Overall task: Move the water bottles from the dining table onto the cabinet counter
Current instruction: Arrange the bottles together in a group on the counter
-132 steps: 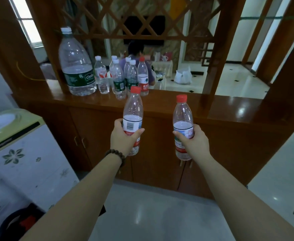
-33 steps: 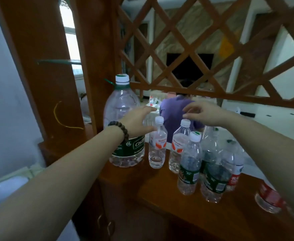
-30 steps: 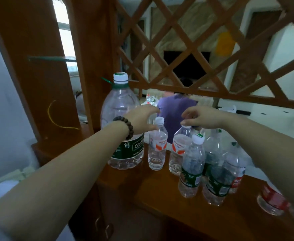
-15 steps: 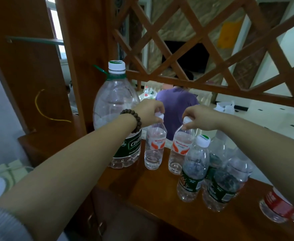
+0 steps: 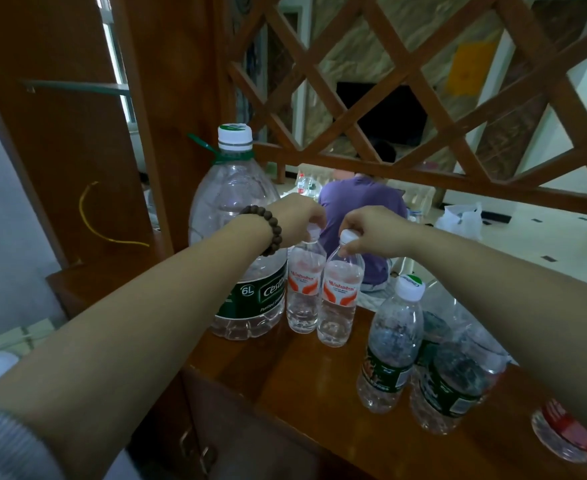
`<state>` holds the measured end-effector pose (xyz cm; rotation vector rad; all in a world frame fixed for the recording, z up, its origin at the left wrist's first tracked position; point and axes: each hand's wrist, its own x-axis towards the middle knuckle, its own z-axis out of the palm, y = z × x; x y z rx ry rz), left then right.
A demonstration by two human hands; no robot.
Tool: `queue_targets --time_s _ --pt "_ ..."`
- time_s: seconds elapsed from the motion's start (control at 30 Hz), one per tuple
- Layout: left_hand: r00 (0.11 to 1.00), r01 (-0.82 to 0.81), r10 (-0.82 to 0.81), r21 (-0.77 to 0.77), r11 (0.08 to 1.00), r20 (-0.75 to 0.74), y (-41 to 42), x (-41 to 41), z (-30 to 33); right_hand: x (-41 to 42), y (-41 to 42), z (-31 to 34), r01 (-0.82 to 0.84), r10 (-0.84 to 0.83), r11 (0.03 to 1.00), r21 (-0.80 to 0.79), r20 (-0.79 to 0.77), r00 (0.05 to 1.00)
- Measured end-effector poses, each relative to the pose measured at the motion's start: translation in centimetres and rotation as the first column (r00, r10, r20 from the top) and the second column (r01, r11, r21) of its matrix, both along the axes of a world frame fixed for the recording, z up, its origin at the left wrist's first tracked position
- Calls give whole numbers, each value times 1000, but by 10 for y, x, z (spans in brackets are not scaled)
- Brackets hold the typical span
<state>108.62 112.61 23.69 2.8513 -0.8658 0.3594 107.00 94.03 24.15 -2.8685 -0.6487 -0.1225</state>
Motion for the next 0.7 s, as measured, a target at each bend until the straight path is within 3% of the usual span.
queue_targets --time_s 0.47,0.7 --pt "998 -38 33 -76 996 -61 -7 -11 -8 -1 -5 -6 20 -19 999 44 -28 999" --pt "1000 8 1 -323 946 26 -10 -38 7 -27 -34 21 70 -65 992 109 -53 997"
